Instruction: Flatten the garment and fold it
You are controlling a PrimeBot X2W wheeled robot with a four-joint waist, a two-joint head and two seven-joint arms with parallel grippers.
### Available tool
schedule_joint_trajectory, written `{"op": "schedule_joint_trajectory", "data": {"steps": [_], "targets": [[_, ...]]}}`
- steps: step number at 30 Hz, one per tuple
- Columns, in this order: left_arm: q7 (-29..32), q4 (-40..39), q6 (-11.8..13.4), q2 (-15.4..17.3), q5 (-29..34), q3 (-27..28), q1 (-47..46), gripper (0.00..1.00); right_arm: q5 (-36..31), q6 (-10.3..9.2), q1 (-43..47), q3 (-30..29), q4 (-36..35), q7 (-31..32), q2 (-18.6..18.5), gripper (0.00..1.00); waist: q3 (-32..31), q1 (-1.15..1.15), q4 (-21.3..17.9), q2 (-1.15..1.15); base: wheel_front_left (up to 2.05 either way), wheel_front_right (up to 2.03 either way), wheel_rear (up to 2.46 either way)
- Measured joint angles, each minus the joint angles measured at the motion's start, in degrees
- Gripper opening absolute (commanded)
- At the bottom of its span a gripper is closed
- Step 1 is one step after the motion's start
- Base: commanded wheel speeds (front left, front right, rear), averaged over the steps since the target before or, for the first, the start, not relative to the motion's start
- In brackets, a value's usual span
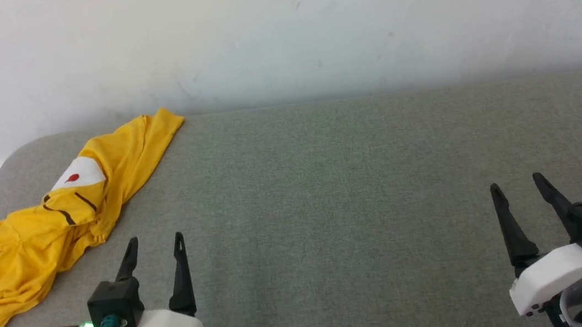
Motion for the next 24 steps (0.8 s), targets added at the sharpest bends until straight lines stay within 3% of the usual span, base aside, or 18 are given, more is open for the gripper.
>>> {"op": "schedule_joint_trajectory", "data": {"steps": [24], "targets": [[-2.97, -0.38, 1.33, 0.0, -2.27, 0.66, 1.26, 1.0, 0.7, 0.0, 0.1, -1.58, 1.18, -2.64, 0.01, 1.0, 0.01, 0.01, 6.39, 0.0, 0.0, 0.0, 0.0]]}}
